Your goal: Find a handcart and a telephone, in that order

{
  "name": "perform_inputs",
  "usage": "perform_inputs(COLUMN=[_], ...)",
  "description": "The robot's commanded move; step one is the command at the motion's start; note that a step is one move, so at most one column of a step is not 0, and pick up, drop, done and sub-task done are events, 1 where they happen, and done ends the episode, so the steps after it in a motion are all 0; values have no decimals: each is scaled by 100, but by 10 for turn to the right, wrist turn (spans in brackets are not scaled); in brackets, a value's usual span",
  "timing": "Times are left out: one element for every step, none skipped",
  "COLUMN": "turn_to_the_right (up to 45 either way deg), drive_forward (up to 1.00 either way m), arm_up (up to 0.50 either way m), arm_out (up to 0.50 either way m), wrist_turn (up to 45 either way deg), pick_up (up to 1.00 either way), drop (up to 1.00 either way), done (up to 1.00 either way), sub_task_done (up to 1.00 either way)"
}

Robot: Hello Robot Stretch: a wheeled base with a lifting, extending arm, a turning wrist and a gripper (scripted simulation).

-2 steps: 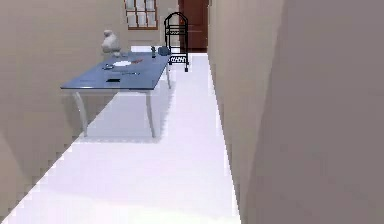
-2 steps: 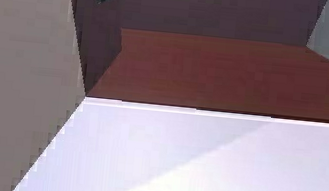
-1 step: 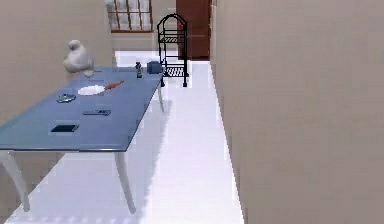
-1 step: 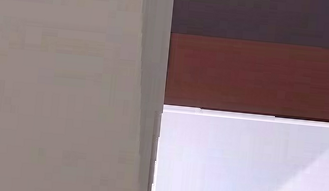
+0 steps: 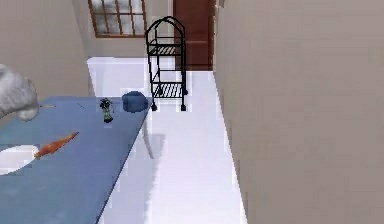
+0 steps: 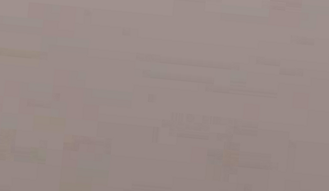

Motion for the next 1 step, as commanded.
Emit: perform_inputs(turn_to_the_right=[30], drive_forward=[0], arm_up=[0], arm_out=[0], wrist_turn=[0], pick_up=[0], drop=[0], done=[0], sub_task_done=[0])
